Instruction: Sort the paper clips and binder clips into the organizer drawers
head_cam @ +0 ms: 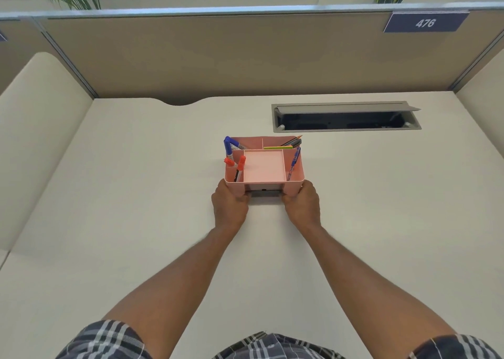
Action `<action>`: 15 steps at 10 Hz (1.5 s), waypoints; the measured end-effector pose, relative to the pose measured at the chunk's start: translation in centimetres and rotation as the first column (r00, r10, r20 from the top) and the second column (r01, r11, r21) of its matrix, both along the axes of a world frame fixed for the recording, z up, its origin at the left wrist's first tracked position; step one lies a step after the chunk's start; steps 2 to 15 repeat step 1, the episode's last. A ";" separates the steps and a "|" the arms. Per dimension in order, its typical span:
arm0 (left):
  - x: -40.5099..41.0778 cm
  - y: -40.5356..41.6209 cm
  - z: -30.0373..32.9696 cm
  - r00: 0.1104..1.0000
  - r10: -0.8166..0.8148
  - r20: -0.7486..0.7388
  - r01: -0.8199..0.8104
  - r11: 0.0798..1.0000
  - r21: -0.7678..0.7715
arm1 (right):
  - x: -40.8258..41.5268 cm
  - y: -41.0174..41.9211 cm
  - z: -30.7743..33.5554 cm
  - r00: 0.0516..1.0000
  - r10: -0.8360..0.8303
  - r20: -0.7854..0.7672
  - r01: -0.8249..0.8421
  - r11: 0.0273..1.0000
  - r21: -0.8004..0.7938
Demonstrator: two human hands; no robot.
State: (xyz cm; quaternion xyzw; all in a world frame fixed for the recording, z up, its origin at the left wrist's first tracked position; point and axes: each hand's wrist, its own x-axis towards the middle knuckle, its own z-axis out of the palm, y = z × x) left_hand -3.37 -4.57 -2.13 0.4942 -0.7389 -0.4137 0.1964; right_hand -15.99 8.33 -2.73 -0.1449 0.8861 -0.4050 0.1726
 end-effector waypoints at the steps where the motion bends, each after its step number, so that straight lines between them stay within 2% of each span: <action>1: 0.4 0.8 -0.8 0.990 0.027 0.137 -0.018 0.998 -0.062 | 0.4 0.6 -0.5 1.000 0.002 -0.028 -0.001 1.000 0.015; 15: 0.4 0.8 -0.8 0.990 0.027 0.137 -0.018 0.998 -0.062 | 0.4 0.6 -0.5 1.000 0.002 -0.028 -0.001 1.000 0.015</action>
